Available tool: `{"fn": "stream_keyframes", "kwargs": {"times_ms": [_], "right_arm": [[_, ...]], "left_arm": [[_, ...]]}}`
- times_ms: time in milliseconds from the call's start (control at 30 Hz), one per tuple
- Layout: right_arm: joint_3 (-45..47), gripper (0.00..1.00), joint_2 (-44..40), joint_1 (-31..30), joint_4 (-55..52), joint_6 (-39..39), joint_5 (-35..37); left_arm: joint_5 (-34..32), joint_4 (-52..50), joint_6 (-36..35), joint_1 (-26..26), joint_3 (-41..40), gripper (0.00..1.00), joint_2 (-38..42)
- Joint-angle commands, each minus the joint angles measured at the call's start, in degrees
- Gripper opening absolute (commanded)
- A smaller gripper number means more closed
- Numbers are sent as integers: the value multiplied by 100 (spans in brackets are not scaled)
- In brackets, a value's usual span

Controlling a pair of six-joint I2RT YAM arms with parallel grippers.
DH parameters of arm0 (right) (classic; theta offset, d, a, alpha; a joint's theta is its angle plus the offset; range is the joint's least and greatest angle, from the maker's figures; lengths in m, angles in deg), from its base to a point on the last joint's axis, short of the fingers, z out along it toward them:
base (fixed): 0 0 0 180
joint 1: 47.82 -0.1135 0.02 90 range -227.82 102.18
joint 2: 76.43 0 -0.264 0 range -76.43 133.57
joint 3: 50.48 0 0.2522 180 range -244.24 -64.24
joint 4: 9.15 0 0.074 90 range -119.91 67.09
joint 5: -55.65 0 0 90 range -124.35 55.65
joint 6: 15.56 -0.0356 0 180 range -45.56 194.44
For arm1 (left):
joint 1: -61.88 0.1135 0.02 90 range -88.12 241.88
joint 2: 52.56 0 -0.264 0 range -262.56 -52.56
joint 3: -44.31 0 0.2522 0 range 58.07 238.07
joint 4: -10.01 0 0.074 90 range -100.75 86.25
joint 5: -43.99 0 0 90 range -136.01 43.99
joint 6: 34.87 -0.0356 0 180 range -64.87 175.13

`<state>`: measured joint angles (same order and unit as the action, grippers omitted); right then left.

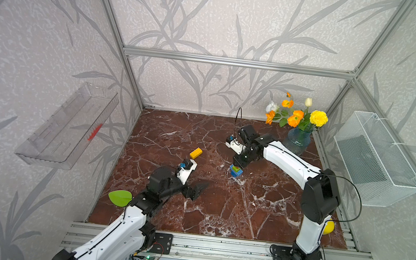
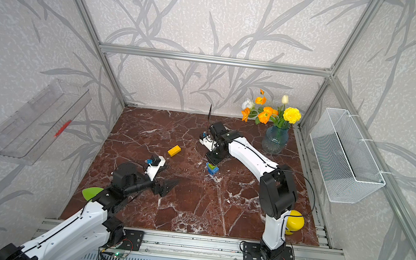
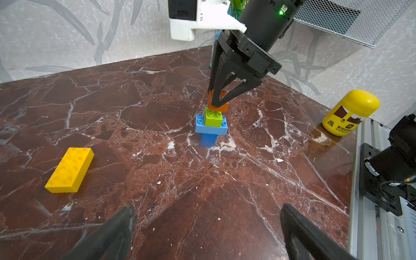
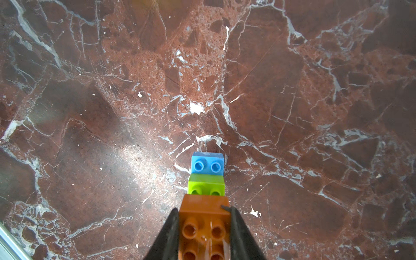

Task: Assemble the letter f with lego
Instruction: Assemble the lego brick with the lego brick.

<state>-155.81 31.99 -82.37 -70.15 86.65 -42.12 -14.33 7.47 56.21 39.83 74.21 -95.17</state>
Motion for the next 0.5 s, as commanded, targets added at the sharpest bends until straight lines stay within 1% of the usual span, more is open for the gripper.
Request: {"fn": "stream_keyframes", "kwargs": {"times_ms": [0,467], "right_arm": [[68,30,100,23,5,62,-93],[95,30,201,18,-4,89,-102]], "left_arm": [[115,143,-64,-28,181,99,-19],[110,143,-57,-28,211,99,-90]]}}
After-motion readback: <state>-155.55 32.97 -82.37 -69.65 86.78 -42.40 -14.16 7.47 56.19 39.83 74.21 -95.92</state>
